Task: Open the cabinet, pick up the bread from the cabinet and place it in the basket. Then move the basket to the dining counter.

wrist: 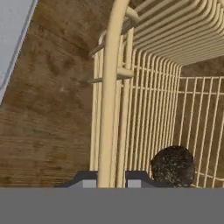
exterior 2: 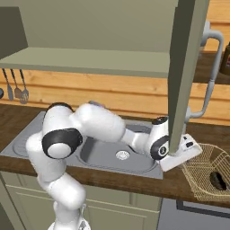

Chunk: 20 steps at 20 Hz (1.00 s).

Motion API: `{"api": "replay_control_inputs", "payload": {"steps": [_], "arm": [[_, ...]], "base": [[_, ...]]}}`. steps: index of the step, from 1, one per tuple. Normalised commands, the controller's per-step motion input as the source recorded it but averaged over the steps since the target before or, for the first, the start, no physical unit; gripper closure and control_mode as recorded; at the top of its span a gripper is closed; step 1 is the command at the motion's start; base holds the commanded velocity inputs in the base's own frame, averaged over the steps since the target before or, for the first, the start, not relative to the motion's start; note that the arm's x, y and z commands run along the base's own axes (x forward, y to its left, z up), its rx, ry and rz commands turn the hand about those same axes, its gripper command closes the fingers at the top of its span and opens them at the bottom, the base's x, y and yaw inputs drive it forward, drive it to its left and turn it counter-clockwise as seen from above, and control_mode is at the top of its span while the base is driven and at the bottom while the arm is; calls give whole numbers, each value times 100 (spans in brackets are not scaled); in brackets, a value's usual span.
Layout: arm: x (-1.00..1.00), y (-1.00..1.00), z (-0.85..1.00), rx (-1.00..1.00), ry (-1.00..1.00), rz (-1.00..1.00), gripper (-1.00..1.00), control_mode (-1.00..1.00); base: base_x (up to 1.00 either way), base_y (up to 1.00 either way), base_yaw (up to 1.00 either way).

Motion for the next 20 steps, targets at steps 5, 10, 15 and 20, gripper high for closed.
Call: {"api": "replay_control_inputs", "payload": {"steps": [5,10,15,20], "arm": [[-78,100,98,-14,-4,10,100,-100],[-61,100,80,-22,-11,13,100,-100],[-42,98,96,-27,-7,17,100,-100],[-46,88,100,-13,3,17,100,-100]], "base": [[0,0,0],[0,0,0],[0,0,0],[0,0,0]]}}
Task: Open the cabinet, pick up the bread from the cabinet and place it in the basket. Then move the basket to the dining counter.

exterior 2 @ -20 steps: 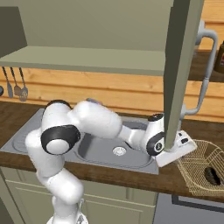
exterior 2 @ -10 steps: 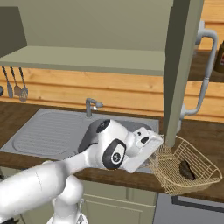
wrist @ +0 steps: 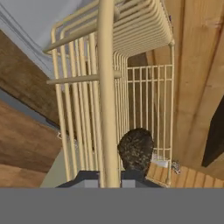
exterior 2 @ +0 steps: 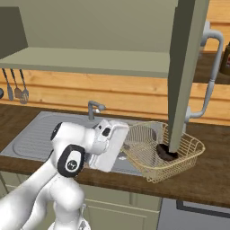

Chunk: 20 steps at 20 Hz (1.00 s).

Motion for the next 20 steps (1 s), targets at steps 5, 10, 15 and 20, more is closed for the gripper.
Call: {"api": "replay_control_inputs", "payload": {"steps": [5,10,15,20], "arm": [[-29,70,100,-1,7,23,100,-100],[-29,55,100,0,0,22,100,-100],[-15,47,88,0,0,16,100,-100],[0,36,53,1,1,7,100,-100]], "base": [[0,0,0],[0,0,0],[0,0,0],[0,0,0]]}}
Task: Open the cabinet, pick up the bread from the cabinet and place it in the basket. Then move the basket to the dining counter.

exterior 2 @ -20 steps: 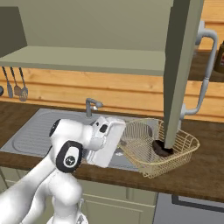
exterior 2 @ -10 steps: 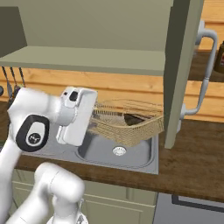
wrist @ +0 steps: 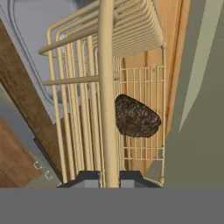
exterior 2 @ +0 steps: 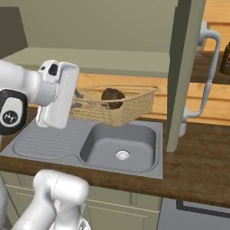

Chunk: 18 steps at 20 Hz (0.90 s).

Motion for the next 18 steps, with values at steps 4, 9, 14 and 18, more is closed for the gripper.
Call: {"api": "replay_control_inputs", "payload": {"steps": [4,9,14,18], "arm": [[-11,38,10,0,-6,8,100,-100],[-7,35,0,0,-11,7,100,-100],[-1,34,1,0,-16,5,100,-100],[-3,10,0,3,1,3,100,100]], "base": [[0,0,0],[0,0,0],[0,0,0],[-1,0,0]]}}
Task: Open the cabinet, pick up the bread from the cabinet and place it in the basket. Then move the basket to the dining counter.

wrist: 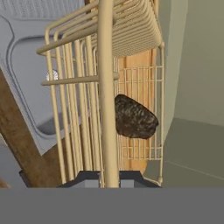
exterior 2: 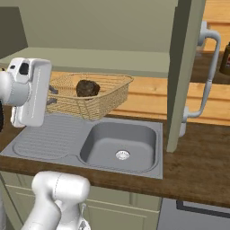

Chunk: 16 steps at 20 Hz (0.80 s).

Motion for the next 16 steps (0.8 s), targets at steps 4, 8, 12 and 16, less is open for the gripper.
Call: {"api": "replay_control_inputs", "payload": {"steps": [4,8,12,16], "arm": [[0,0,0,0,0,0,100,100],[0,0,0,0,0,0,100,100],[0,0,0,0,0,0,100,100],[0,0,0,0,0,0,100,100]], "base": [[-47,9,0],[-100,0,-5],[-82,0,-10],[-39,0,-54]]}}
